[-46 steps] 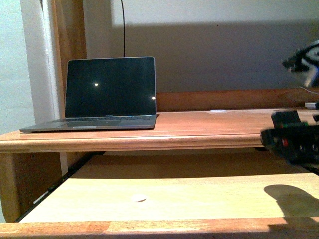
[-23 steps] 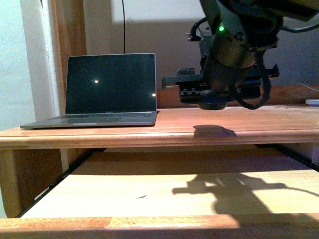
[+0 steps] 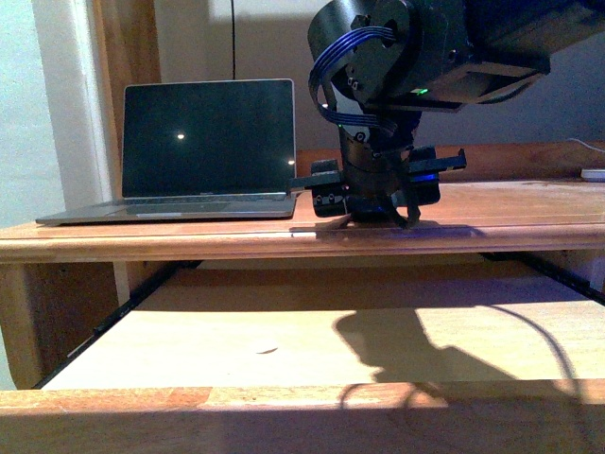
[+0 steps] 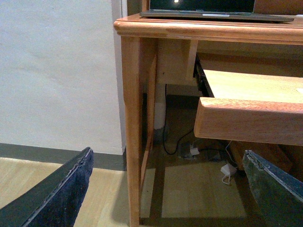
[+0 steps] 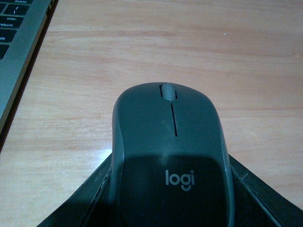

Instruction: Place mouse

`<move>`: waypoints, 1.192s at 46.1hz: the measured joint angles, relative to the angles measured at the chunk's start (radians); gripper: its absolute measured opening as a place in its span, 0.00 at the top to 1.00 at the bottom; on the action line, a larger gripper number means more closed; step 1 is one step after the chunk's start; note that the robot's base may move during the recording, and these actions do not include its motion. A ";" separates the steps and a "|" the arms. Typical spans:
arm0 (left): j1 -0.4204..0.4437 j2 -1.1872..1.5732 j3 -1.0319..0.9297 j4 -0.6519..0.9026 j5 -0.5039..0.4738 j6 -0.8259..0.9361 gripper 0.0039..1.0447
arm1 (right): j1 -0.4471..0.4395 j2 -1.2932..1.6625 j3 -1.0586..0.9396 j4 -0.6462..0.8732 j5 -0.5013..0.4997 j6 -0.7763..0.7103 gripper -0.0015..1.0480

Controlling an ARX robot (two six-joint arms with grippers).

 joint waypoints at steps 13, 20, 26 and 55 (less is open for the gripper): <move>0.000 0.000 0.000 0.000 0.000 0.000 0.07 | 0.000 -0.002 -0.050 0.133 -0.017 0.023 0.18; 0.000 0.000 0.000 0.000 0.000 0.000 0.07 | -0.023 -0.079 -0.170 0.262 -0.092 0.063 0.07; 0.000 0.000 0.000 0.000 0.000 0.000 0.07 | -0.075 -0.256 -0.349 0.387 -0.183 0.101 0.07; 0.000 0.000 0.000 0.000 0.000 0.000 0.07 | -0.459 -1.225 -1.509 0.643 -1.032 0.031 0.07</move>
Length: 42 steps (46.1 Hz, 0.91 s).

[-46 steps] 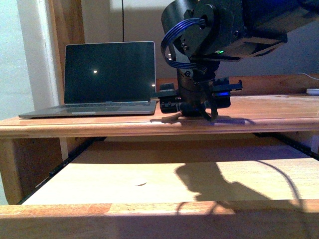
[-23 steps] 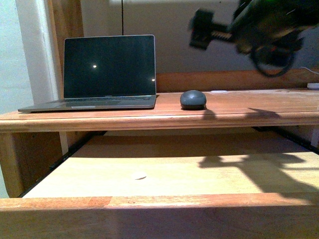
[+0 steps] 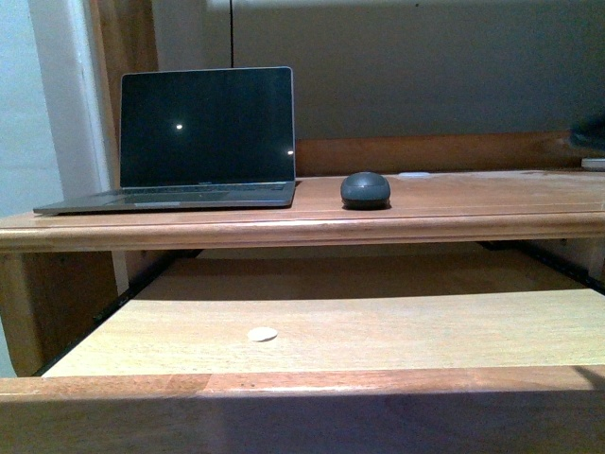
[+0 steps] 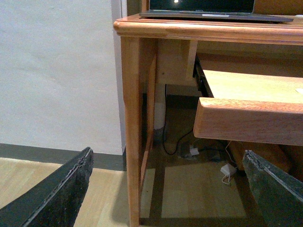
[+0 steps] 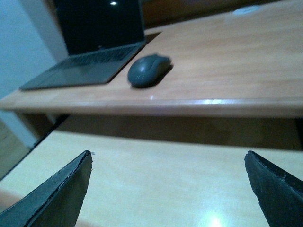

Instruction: Place mouse

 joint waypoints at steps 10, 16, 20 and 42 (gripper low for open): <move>0.000 0.000 0.000 0.000 0.000 0.000 0.07 | -0.050 -0.116 -0.235 -0.082 -0.145 -0.156 0.07; 0.000 0.000 0.000 0.000 0.000 0.000 0.07 | 0.016 -0.043 -0.281 0.035 -0.052 -0.193 0.07; 0.000 0.000 0.000 0.000 0.000 0.000 0.07 | 0.059 0.041 -0.264 0.131 0.009 -0.185 0.07; 0.000 0.000 0.000 0.000 0.000 0.000 0.07 | 0.269 0.626 0.080 0.389 0.357 -0.097 0.07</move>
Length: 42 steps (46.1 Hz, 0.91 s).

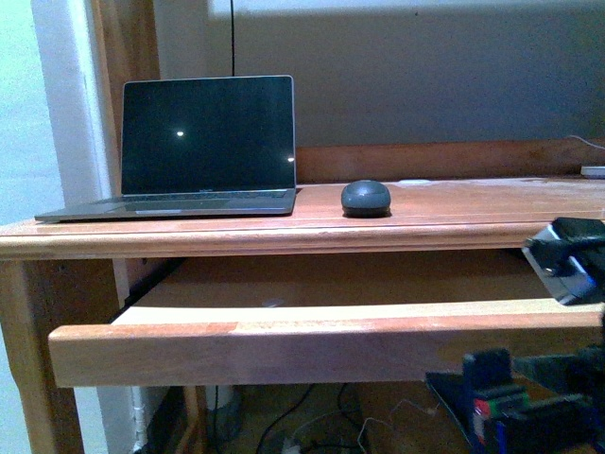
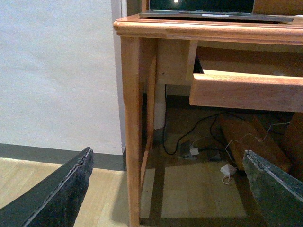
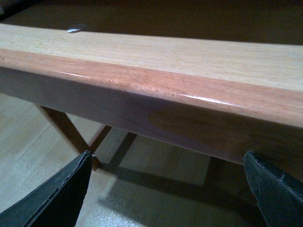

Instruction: Place mouse

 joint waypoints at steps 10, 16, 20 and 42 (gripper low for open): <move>0.000 0.000 0.000 0.000 0.000 0.000 0.07 | 0.031 0.142 0.158 -0.010 0.104 0.009 0.07; 0.000 0.000 0.000 0.000 0.000 0.000 0.07 | 0.037 0.209 0.243 -0.027 0.156 0.010 0.07; 0.000 0.000 0.000 0.000 0.000 0.000 0.07 | 0.036 0.241 0.288 -0.039 0.180 0.014 0.07; 0.000 0.000 0.000 0.000 0.000 0.000 0.07 | 0.037 0.289 0.382 -0.092 0.264 0.099 0.07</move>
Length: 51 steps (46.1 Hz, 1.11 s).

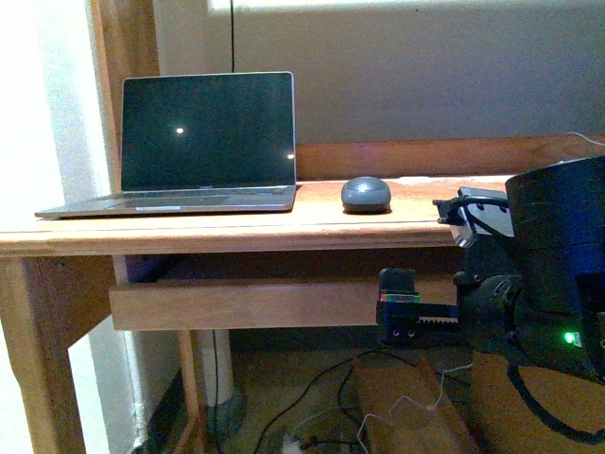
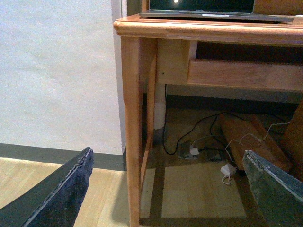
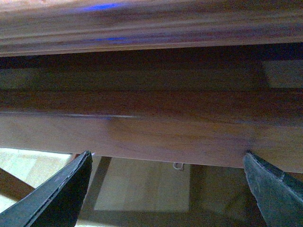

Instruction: Place mouse

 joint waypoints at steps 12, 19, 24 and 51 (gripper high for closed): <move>0.000 0.000 0.000 0.000 0.000 0.000 0.07 | 0.017 0.010 0.016 -0.006 0.041 0.020 0.07; 0.000 0.000 0.000 0.000 0.000 0.000 0.07 | 0.000 -0.016 -0.002 -0.012 0.007 0.043 0.07; 0.000 0.000 0.000 0.000 0.000 0.000 0.07 | -0.048 -0.146 -0.099 -0.032 -0.013 0.098 0.07; 0.000 0.000 0.000 0.000 0.000 0.000 0.07 | -0.272 -1.136 -0.670 -0.330 -0.288 0.195 0.08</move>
